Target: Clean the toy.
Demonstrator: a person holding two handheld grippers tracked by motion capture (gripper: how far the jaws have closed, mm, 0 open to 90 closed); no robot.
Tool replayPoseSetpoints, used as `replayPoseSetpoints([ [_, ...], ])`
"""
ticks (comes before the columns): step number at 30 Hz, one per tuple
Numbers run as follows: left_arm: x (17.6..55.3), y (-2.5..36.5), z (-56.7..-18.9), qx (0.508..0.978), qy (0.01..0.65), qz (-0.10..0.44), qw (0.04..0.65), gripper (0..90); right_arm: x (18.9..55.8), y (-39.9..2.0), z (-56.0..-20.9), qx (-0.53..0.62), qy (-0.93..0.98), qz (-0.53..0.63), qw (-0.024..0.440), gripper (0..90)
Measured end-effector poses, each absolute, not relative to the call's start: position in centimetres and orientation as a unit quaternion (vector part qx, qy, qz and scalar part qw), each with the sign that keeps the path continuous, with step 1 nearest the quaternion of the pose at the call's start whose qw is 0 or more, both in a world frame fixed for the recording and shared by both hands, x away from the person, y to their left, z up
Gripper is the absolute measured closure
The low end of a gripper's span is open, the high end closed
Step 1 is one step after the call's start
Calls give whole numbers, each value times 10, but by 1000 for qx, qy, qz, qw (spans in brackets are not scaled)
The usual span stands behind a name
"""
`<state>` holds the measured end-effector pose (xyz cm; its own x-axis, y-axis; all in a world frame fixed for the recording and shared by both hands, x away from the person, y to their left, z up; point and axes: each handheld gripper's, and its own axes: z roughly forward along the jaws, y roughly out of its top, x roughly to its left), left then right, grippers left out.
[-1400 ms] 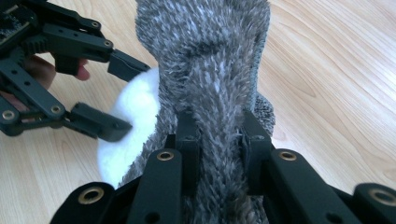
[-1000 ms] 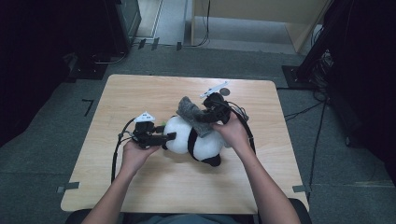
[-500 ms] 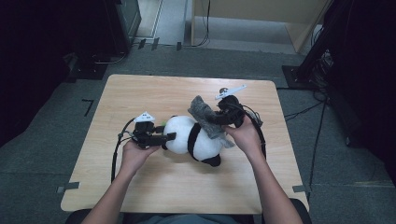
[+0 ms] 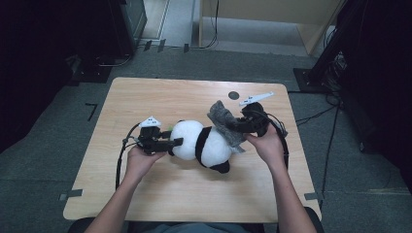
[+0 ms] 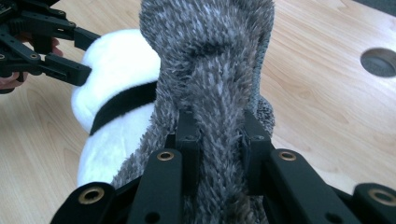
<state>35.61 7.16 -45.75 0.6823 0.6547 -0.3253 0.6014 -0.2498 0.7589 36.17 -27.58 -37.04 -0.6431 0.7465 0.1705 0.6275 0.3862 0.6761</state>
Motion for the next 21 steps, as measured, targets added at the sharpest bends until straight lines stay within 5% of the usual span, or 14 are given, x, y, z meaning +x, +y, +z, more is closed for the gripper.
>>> replayPoseSetpoints([
  [21, 353, 71, -456, 786, 399, 35, 471, 357, 350, -278, -339, 392, 818, 407, 109, 759],
])
